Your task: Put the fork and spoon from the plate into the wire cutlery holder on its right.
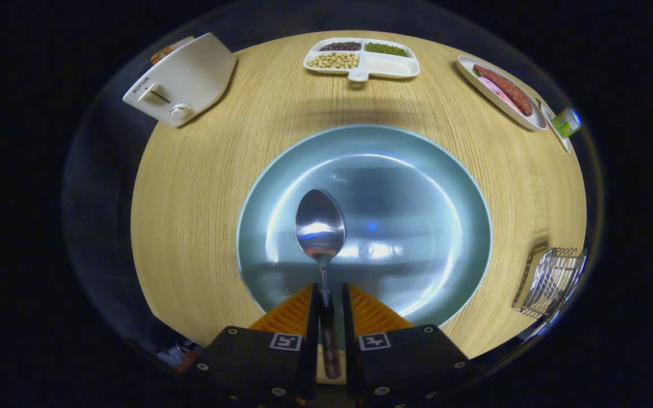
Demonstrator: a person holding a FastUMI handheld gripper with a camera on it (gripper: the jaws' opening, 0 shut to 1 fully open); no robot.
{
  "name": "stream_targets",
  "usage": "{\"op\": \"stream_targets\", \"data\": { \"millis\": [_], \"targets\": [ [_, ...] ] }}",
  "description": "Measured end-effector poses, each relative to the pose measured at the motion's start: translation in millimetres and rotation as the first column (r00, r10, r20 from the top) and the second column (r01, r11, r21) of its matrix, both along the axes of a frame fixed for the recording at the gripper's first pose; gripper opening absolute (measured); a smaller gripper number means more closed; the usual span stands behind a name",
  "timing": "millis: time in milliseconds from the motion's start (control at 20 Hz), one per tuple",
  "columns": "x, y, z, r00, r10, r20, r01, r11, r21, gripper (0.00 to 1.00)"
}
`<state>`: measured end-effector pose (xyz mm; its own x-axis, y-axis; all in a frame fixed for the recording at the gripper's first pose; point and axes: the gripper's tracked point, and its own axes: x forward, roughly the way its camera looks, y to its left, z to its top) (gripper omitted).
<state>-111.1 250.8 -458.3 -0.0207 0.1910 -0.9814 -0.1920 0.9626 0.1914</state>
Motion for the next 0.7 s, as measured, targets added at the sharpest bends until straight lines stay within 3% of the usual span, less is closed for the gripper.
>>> {"op": "stream_targets", "data": {
  "millis": [200, 700],
  "targets": [
    [-1, 2, 2, 1.0, 0.008, -0.003, -0.008, 1.0, 0.025, 0.06],
    [16, -42, 46, 0.993, -0.092, 0.077, 0.084, 0.992, 0.097, 0.05]
  ]
}}
